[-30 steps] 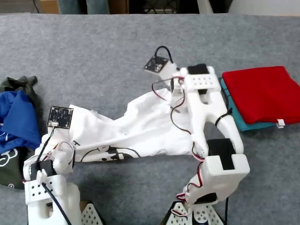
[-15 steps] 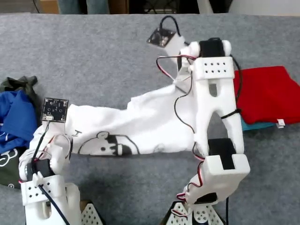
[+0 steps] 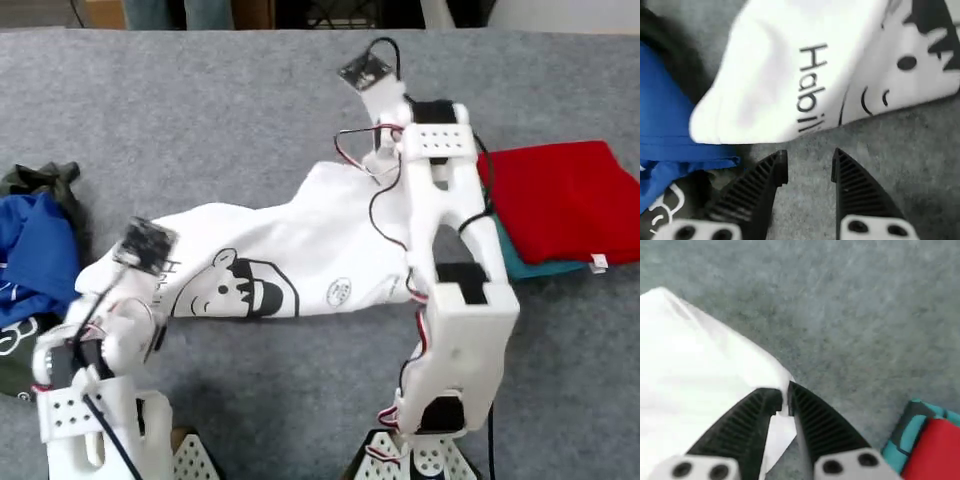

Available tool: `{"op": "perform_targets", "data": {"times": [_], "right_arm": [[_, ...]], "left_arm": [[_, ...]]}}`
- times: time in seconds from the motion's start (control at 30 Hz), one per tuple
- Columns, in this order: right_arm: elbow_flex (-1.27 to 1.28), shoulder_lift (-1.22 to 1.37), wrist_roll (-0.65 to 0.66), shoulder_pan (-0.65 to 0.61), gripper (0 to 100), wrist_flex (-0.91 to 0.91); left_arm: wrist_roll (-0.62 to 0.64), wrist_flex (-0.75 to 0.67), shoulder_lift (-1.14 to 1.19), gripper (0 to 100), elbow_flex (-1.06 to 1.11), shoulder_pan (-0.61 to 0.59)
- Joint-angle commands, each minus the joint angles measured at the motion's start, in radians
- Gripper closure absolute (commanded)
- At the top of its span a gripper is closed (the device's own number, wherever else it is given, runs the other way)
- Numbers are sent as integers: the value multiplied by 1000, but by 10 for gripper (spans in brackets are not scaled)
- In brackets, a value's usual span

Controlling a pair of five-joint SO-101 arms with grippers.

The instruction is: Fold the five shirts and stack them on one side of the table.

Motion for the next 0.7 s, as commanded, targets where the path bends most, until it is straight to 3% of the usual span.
{"op": "perform_targets", "data": {"times": [0.0, 0.17, 0.33, 0.67], "right_arm": [[-2, 53, 2, 14, 985, -25], [5, 150, 11, -3, 985, -63], [-1, 194, -2, 14, 985, -112], [2, 197, -2, 15, 985, -115]], "left_arm": [[190, 5, 58, 834, -182, 16], [471, -138, 381, 833, -277, 7], [763, -235, 778, 833, -526, 53], [970, -241, 1433, 821, -1150, 116]]}}
